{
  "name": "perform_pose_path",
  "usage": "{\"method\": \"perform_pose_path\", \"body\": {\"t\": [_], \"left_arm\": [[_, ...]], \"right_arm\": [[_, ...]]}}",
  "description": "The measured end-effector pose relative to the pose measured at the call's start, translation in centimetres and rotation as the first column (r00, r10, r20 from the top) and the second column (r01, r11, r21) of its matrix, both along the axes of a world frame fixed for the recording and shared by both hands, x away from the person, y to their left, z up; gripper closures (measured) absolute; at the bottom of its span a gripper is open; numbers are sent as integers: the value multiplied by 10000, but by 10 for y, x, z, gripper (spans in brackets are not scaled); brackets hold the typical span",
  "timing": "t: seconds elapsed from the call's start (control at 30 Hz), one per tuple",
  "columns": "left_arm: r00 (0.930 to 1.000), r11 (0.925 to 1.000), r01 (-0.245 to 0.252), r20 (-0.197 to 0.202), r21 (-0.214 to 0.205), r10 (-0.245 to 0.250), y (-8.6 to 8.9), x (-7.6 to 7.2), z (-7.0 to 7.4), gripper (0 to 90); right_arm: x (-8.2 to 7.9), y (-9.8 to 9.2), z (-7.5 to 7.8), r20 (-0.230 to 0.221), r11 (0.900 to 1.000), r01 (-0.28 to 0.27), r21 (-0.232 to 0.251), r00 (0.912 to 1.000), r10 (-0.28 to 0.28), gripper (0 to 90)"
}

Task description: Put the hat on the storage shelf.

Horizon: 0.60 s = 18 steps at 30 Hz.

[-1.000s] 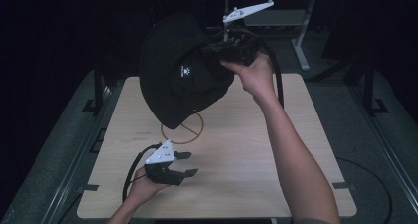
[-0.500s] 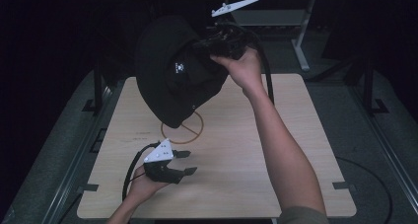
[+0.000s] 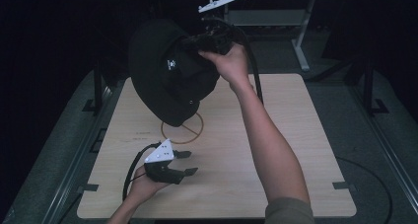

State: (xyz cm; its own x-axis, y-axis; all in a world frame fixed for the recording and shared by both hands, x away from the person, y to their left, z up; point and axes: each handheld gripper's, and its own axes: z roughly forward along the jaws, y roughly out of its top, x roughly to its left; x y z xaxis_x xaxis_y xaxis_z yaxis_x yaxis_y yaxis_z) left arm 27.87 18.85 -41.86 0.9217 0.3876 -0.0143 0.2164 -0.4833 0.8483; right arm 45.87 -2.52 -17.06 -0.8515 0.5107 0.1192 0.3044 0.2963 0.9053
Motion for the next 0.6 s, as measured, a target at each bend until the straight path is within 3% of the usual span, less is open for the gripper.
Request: {"method": "perform_pose_path", "body": {"t": [0.27,0.6], "left_arm": [[10000,10000,42,18,8,-42,-1,0,0,400],[9998,9998,176,131,98,-178,-4,0,0,399]], "right_arm": [[7,15,-4,-55,9999,-44,-104,10000,43,853],[22,48,-14,-199,9954,9,-960,9998,-29,830]]}}
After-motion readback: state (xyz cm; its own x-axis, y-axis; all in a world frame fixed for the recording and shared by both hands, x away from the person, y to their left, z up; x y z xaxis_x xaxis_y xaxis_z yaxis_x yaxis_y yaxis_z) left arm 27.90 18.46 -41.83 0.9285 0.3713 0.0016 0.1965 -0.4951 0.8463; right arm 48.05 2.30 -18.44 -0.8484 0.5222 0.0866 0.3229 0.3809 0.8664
